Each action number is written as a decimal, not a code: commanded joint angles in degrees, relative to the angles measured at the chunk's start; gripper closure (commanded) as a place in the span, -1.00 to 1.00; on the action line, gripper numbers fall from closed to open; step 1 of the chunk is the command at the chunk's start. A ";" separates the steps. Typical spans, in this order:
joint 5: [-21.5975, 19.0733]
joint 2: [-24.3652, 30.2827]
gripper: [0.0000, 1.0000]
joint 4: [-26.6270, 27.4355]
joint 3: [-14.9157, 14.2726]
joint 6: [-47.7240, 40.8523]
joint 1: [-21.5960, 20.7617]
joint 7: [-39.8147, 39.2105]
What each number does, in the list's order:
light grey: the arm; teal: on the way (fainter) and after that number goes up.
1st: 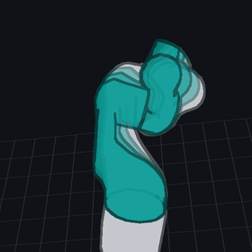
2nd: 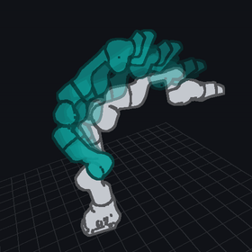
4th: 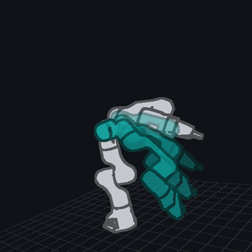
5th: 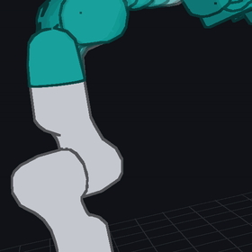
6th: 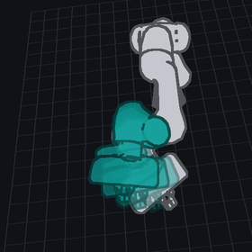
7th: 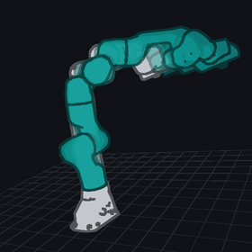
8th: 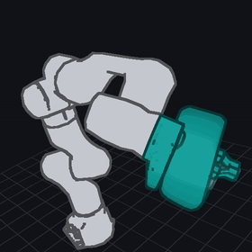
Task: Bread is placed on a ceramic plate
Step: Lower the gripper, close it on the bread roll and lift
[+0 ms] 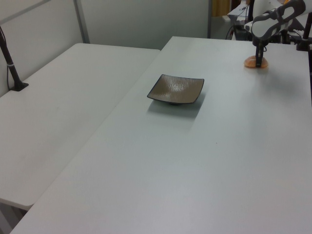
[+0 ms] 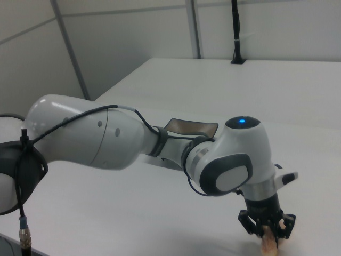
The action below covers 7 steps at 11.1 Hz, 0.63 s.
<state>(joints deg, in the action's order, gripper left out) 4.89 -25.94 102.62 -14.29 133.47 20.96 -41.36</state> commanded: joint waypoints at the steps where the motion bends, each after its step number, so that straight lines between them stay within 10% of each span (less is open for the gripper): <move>1: -0.31 6.41 0.64 0.82 0.50 -6.80 -2.31 0.40; 7: -0.93 20.46 0.50 0.30 7.33 -20.76 -6.10 7.87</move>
<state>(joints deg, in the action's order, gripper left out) 4.59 -11.98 101.85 -10.31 118.59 15.24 -34.91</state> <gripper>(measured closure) 0.784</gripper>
